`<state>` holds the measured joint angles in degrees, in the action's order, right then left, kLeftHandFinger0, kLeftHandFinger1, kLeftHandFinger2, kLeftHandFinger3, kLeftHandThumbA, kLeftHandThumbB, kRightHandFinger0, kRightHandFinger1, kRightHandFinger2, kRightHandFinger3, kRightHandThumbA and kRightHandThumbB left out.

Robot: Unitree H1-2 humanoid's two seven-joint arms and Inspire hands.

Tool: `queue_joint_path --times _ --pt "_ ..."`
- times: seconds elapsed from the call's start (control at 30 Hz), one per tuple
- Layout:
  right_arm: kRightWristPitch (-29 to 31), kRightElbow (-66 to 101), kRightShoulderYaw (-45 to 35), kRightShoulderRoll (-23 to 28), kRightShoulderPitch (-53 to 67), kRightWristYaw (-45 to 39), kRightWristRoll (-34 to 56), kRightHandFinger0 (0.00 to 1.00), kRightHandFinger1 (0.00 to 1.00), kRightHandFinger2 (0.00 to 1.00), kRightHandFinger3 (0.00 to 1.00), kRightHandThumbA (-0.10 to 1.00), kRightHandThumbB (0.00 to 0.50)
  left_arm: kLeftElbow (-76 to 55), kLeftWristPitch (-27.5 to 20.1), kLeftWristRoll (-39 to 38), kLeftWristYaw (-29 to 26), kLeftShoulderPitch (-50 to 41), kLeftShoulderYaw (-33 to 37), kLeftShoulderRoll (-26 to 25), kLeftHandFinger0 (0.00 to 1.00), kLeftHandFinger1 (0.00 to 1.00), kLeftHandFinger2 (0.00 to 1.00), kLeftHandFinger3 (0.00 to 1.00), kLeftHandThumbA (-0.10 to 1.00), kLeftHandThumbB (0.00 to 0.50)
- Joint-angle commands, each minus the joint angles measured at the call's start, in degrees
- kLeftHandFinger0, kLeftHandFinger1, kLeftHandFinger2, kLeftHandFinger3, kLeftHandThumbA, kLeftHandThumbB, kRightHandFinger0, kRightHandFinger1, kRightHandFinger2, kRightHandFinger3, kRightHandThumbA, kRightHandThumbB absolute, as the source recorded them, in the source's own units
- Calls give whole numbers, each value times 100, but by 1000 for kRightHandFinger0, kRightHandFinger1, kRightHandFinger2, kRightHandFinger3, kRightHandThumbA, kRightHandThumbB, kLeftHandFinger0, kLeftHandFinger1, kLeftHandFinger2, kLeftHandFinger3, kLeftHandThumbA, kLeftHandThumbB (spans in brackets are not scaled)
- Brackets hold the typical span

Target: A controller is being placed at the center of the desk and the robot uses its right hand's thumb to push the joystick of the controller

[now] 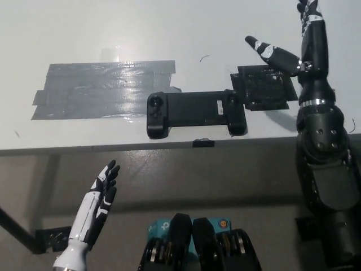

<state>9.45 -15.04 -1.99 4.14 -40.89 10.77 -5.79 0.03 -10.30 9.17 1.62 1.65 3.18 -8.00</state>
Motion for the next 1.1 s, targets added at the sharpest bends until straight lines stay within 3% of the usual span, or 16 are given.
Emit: queue_joint_path --times 0.0,0.13,0.27,0.33,0.4,0.57,0.8,0.93,0.97,1.07 --pt "-482 2100 314 29 509 -656 341 1000 1000 1000 1000 1000 309 -195 -106 -48 81 247 -21 -98 1000 1000 1000 1000 988 49" --pt "-525 2788 570 48 1344 -835 398 1000 1000 1000 1000 1000 257 -163 -108 -76 84 292 -48 -123 1000 1000 1000 1000 995 49" --pt "-411 2998 821 168 2178 -873 -78 1000 1000 1000 1000 1000 299 -137 -111 -58 68 280 -48 -120 1000 1000 1000 1000 1000 48" --pt "-422 2985 904 187 2478 -889 -156 1000 1000 1000 1000 1000 295 -154 -85 -109 82 255 -52 -103 1000 1000 1000 1000 989 42" --pt "-420 2866 978 203 2768 -951 -27 1000 1000 1000 1000 1000 255 -139 -94 -110 75 248 -43 -81 1000 1000 1000 1000 985 39" --pt "-209 2434 1027 162 3151 -1034 98 1000 1000 1000 1000 1000 200 -116 -162 -124 88 201 -27 -74 1000 1000 1000 1000 986 33" --pt "7 1560 1109 188 3220 -1114 -51 1000 1000 1000 1000 1000 202 -167 -109 -127 114 176 -48 -96 1000 1000 1000 1000 978 36" --pt "112 1250 1127 175 3210 -1138 -48 1000 1000 1000 1000 1000 176 -173 -116 -134 103 174 -61 -80 1000 1000 1000 1000 974 30" --pt "112 1163 1154 177 3209 -1171 -61 1000 1000 1000 1000 1000 206 -163 -131 -122 100 168 -68 -91 1000 1000 1000 1000 970 24" --pt "206 1032 1155 174 3194 -1159 -90 1000 1000 1000 1000 1000 199 -161 -109 -140 115 182 -65 -88 1000 1000 1000 1000 959 27"
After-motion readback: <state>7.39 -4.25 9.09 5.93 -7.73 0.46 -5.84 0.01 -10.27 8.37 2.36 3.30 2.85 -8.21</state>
